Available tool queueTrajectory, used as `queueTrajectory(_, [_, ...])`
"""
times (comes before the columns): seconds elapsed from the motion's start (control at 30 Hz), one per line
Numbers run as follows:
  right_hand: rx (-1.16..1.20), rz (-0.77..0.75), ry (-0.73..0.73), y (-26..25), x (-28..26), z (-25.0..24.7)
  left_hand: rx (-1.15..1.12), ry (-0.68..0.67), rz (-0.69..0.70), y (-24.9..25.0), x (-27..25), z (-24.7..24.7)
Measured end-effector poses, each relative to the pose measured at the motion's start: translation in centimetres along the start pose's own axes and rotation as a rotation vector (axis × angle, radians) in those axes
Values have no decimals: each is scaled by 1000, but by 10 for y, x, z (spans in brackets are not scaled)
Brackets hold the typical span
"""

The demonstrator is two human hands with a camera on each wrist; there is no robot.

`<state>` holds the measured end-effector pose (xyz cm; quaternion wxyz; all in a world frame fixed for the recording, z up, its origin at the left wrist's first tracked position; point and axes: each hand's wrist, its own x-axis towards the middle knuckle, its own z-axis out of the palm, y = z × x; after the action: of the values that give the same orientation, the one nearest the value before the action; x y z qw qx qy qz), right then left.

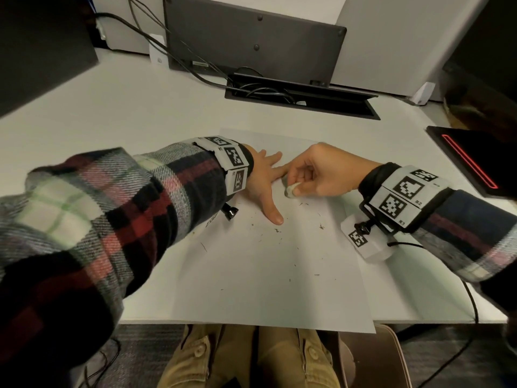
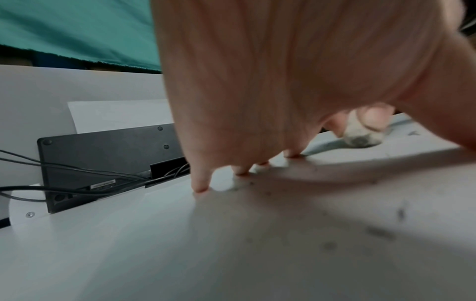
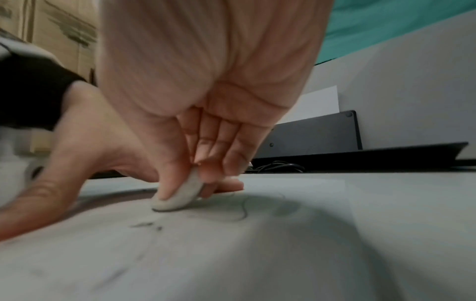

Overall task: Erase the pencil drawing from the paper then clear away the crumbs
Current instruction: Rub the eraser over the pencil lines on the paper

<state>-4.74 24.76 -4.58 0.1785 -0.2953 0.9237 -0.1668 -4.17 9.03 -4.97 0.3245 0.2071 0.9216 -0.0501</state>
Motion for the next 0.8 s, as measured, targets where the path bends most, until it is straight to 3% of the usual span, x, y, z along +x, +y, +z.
queueTrajectory(0.2, [76,-15,-82,-5,-14,6,-10,-5,-6,-1,2,1])
queueTrajectory(0.37, [-11,17,11,-1,-2,-1,4,-6,-7,-1,3,0])
queueTrajectory(0.5, [83,17,-132,0,-17,3,2,2,-10,-1,3,1])
queueTrajectory(0.57, [101,17,-81,4,-18,1,7,10,-5,0,3,1])
queueTrajectory(0.67, [48,42,107,13,-11,-10,-12,13,0,-1,1,1])
queueTrajectory(0.8, [-10,72,26,22,-12,-11,-36,39,0,0,1,0])
